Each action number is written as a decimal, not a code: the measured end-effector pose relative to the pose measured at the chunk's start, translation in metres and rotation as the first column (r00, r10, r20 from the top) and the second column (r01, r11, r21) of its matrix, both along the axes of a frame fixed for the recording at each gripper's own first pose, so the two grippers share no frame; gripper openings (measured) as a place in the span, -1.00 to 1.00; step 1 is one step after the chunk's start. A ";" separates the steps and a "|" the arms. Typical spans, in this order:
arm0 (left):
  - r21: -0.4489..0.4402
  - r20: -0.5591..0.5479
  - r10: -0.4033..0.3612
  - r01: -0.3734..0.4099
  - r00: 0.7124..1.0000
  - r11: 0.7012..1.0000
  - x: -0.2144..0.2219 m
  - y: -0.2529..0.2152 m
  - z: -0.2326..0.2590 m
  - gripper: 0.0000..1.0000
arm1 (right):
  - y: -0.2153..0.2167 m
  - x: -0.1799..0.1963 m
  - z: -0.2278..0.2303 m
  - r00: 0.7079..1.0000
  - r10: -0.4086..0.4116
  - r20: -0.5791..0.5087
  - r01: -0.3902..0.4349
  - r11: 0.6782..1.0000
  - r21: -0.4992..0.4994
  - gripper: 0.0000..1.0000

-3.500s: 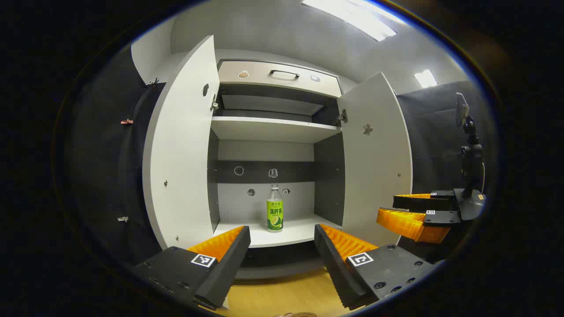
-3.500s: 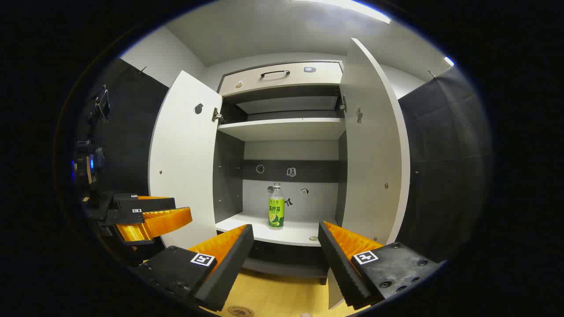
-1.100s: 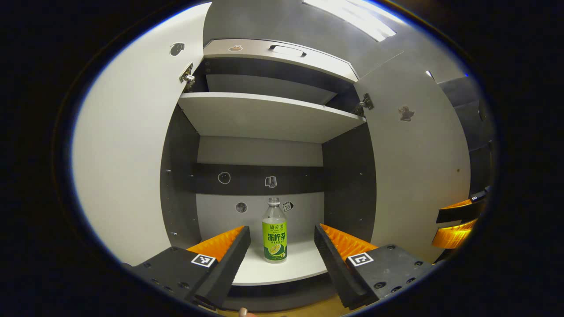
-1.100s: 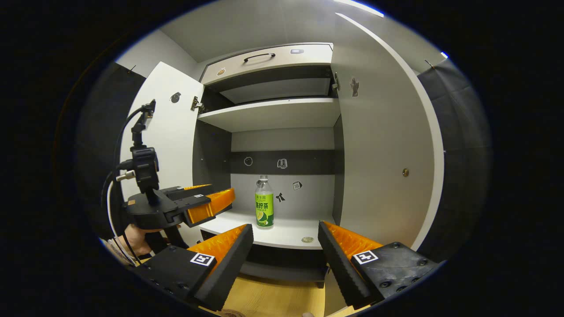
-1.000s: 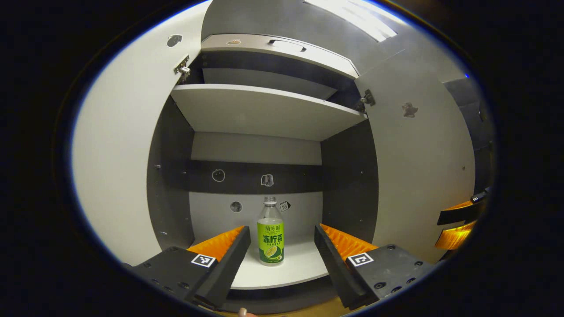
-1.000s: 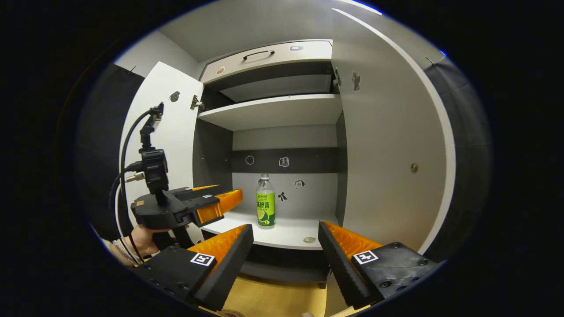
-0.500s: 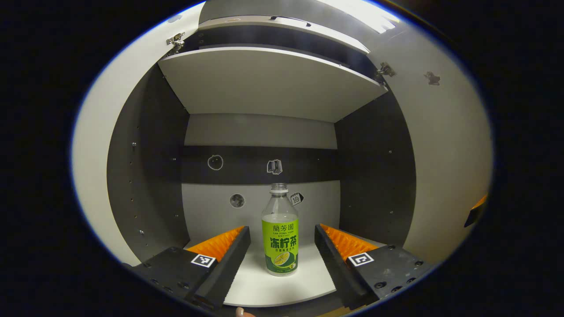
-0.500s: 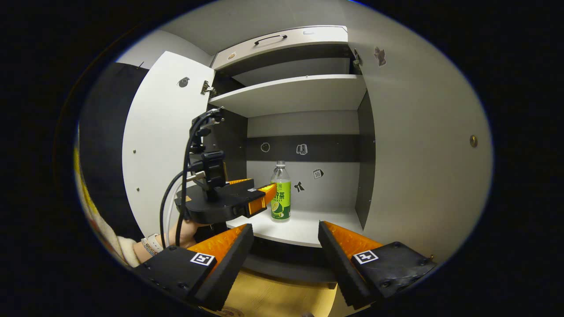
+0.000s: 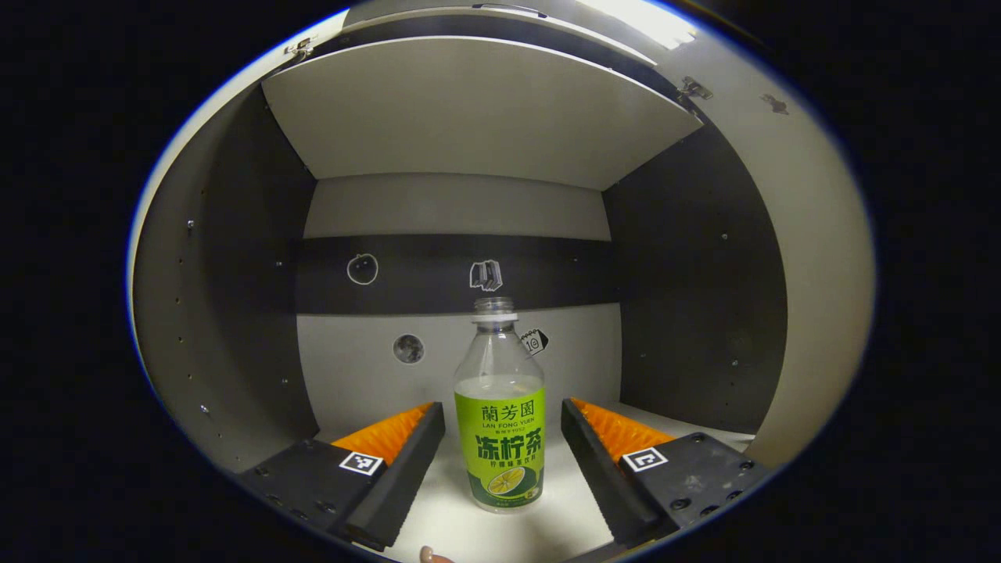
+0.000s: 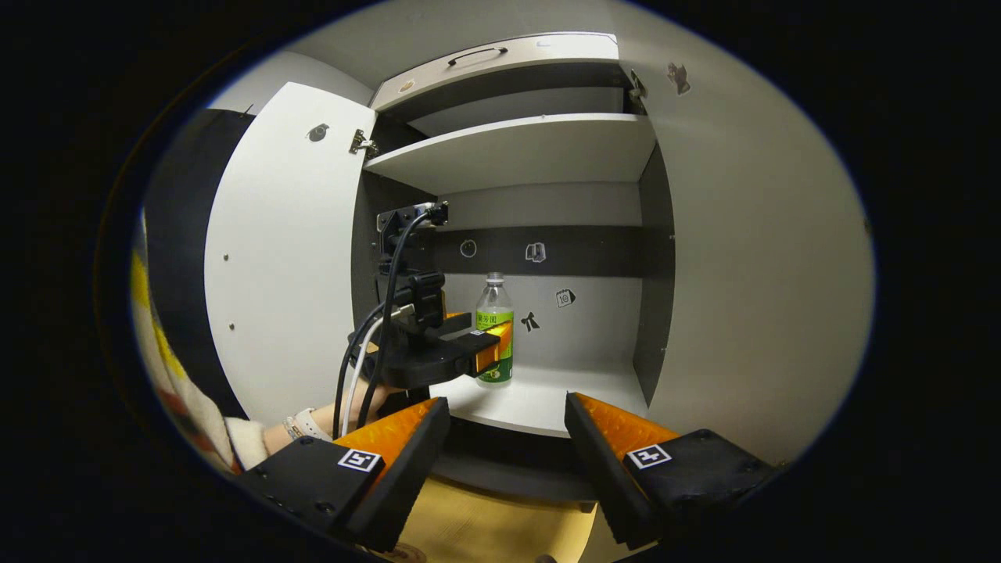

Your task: Grasp the bottle in the cabinet with the left hand and place it on the coaster, then close the right door with the right hand and the left door with the left hand.

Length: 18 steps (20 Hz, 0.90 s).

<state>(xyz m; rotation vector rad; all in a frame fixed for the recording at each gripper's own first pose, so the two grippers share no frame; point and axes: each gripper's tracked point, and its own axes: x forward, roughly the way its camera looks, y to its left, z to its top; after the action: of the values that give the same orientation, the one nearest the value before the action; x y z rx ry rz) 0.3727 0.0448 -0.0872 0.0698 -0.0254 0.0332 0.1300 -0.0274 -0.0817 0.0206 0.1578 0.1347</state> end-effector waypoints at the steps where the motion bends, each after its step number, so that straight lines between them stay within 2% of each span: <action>1: 0.011 0.001 0.007 -0.007 1.000 1.000 0.005 0.002 -0.002 0.90 | -0.001 0.001 -0.002 1.000 0.001 -0.004 -0.001 1.000 -0.002 0.96; 11: 0.026 0.006 0.003 -0.004 1.000 1.000 0.037 0.006 -0.007 0.91 | -0.002 0.009 -0.011 0.999 0.021 -0.033 -0.022 1.000 -0.007 0.96; 12: 0.025 0.004 -0.003 0.003 1.000 1.000 0.037 0.003 -0.007 0.85 | -0.002 0.009 -0.011 0.999 0.021 -0.033 -0.021 1.000 -0.007 0.96; 13: 0.021 0.004 -0.006 0.005 1.000 1.000 0.037 0.002 -0.007 0.65 | -0.003 0.009 -0.010 0.999 0.021 -0.032 -0.021 1.000 -0.007 0.96; 18: 0.002 0.000 -0.012 0.012 1.000 1.000 0.025 0.002 0.000 0.60 | -0.005 0.005 -0.003 1.000 0.008 -0.018 -0.008 1.000 0.007 0.96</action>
<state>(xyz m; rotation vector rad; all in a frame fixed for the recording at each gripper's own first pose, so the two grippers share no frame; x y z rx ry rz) 0.3977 0.0465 -0.0867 0.0717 -0.0254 0.0214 0.1353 -0.0322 -0.0851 0.0279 0.1759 0.1431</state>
